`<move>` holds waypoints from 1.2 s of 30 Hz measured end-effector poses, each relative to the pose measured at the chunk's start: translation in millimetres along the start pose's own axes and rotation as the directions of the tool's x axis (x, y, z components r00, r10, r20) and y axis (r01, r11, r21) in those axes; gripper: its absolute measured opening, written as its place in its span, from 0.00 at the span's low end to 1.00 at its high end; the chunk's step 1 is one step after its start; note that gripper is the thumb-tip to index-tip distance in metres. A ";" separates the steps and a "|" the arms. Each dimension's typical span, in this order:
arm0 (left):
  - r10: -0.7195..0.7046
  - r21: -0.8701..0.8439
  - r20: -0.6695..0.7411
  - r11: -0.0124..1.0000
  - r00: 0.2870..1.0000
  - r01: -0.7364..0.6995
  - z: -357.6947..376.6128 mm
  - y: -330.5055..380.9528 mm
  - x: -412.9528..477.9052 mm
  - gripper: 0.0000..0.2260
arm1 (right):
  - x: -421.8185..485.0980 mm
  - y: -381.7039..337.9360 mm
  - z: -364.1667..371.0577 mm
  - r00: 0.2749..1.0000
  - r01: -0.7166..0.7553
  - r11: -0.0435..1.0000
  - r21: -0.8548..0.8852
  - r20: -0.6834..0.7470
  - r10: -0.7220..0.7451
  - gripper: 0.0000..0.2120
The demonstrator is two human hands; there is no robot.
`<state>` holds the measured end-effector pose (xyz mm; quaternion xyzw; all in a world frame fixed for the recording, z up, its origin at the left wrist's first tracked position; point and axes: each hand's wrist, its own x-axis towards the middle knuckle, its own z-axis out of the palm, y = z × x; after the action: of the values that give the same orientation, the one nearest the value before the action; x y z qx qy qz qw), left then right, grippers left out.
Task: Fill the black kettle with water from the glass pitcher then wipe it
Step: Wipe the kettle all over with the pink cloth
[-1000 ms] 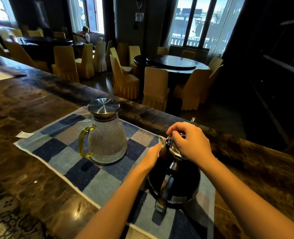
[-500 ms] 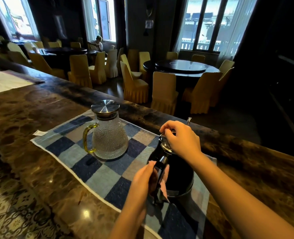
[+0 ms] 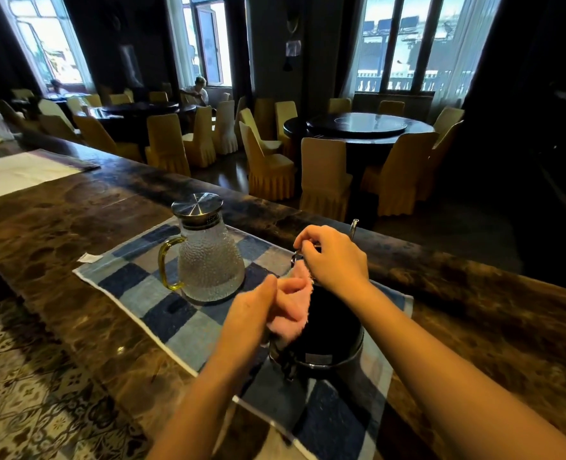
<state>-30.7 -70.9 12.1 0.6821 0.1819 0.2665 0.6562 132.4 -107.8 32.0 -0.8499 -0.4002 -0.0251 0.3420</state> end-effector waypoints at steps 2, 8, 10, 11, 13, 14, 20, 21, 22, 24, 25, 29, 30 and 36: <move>0.159 0.188 -0.151 0.974 0.976 -0.129 5.5 -17.6 -2.3 0.09 | 0.1 0.9 1.2 1.000 0.006 1.000 0.003 -0.017 -0.006 0.10; 0.306 0.366 -0.144 0.900 0.941 -0.236 15.3 -45.1 -6.3 0.16 | 0.6 2.9 4.9 0.998 0.025 0.999 0.022 -0.052 -0.024 0.10; 0.322 0.266 -0.117 0.922 0.939 -0.283 14.2 -56.8 -10.0 0.18 | 1.2 4.3 4.1 0.999 0.018 0.999 0.026 -0.047 -0.017 0.10; 0.309 0.207 -0.113 0.937 0.944 -0.282 13.4 -65.3 -14.0 0.20 | 1.3 4.8 3.8 0.999 0.015 0.999 0.030 -0.040 -0.013 0.10; 0.247 0.148 -0.136 0.963 0.959 -0.227 11.1 -87.0 -26.7 0.25 | 1.7 4.4 3.4 0.999 0.013 0.999 0.036 -0.029 -0.012 0.10; 0.215 0.134 -0.149 0.971 0.965 -0.196 10.8 -95.6 -32.6 0.25 | 1.9 4.0 3.1 1.000 0.013 0.999 0.036 -0.028 -0.012 0.10; 0.200 0.175 0.016 0.964 0.980 -0.200 7.3 -63.0 -10.8 0.19 | 2.0 3.1 2.1 1.000 -0.003 1.000 0.017 -0.020 0.003 0.10; 0.182 0.225 0.065 0.955 0.981 -0.192 3.7 -49.1 -0.3 0.21 | 1.9 2.4 1.6 1.000 -0.006 1.000 0.013 -0.022 0.007 0.10; 0.156 0.310 0.110 0.933 0.982 -0.183 0.7 -35.5 9.4 0.20 | 2.1 1.3 1.3 1.000 -0.007 1.000 0.009 -0.026 0.007 0.10; 0.045 0.495 0.178 0.859 0.983 -0.129 -0.4 -17.0 24.4 0.18 | 0.9 -1.0 1.7 0.999 0.000 1.000 -0.001 -0.032 0.000 0.10; -0.018 0.545 0.186 0.834 0.982 -0.088 -0.1 -11.5 30.0 0.17 | 0.1 -1.8 2.2 0.999 0.003 1.000 -0.005 -0.037 -0.003 0.10; -0.130 0.553 0.162 0.833 0.978 0.019 2.1 -2.6 41.1 0.16 | -2.7 -2.8 2.6 0.998 0.001 1.000 -0.018 -0.062 -0.002 0.10; -0.126 0.528 0.132 0.848 0.983 0.037 2.1 -7.5 40.8 0.14 | -2.8 -3.3 2.7 0.998 0.001 1.000 -0.016 -0.065 -0.002 0.10; 0.137 -0.014 -0.063 0.990 0.989 -0.138 21.7 -72.2 -16.6 0.18 | -2.5 -3.0 1.2 0.999 -0.019 1.000 -0.010 -0.038 0.018 0.10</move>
<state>-23.4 -92.9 -61.5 0.6783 0.1522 0.3338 0.6366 128.3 -107.5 32.0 -0.8547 -0.3856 -0.0400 0.3454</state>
